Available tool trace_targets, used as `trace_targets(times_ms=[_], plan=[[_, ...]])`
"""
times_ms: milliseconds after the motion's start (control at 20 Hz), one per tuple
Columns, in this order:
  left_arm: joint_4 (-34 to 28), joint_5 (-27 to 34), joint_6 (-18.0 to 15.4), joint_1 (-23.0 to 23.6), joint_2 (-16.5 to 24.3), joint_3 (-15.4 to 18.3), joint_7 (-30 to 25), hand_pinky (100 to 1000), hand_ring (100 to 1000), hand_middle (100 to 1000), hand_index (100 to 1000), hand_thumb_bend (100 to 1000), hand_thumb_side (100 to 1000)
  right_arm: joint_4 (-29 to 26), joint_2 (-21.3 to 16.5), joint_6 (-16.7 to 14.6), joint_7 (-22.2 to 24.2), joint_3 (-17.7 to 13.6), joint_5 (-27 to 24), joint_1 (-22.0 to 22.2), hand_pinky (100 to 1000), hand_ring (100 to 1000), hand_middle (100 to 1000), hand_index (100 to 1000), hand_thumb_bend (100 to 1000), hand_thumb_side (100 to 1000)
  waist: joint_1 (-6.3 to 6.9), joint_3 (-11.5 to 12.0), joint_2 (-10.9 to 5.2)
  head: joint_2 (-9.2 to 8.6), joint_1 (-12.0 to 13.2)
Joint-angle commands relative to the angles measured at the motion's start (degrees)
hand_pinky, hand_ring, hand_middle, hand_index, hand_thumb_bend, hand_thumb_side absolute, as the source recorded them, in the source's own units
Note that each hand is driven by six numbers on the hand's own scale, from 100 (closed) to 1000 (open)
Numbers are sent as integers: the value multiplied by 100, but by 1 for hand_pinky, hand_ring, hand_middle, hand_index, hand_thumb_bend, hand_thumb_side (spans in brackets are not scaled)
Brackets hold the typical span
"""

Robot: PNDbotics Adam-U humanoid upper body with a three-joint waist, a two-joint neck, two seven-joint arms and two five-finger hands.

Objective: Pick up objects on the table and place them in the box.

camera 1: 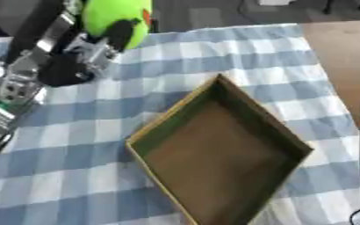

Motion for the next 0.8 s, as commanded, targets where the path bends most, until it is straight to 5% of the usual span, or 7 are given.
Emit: trace_targets(times_ms=[50,300,400,450,550,650,800], plan=[[791,-674,-336,-313,-358,-289,-317,751,725,864,842,172,1000,-75,185,48,-91,20,-105,-258,472,408,391,583,100,777,54,-90,-22,-179,260],[1632,-1345,-1172,-574,-952,-714,-554,751,722,857,839,171,1000,-75,416,98,-259,3,-195,-563,473,405,389,578,100,782,221,-339,149,-290,381],[1863,-1454,-1486,-626,-1160,-936,-809,891,793,931,915,482,1000,-75,485,101,-324,-6,-212,-652,473,403,387,575,100,785,274,-442,191,-338,435],[1980,-1588,-1628,-642,-1239,-1043,-1068,1000,940,1000,1000,731,1000,-75,512,104,-351,-7,-218,-685,474,402,387,574,100,786,294,-485,204,-367,469],[2341,-1949,-1851,-633,-1391,-1242,-2006,1000,1000,1000,1000,890,1000,-75,554,109,-398,-3,-232,-733,474,402,387,574,100,786,322,-547,223,-437,550],[2646,-2072,-1947,-627,-1548,-1275,-2872,1000,1000,1000,1000,924,1000,-75,571,123,-419,18,-236,-765,474,402,387,574,100,786,344,-580,235,-514,614],[2426,-2141,-2085,-633,-1540,-1177,-3255,1000,1000,1000,1000,751,846,-75,558,120,-432,31,-228,-778,474,401,387,573,100,787,376,-571,230,-589,635]])
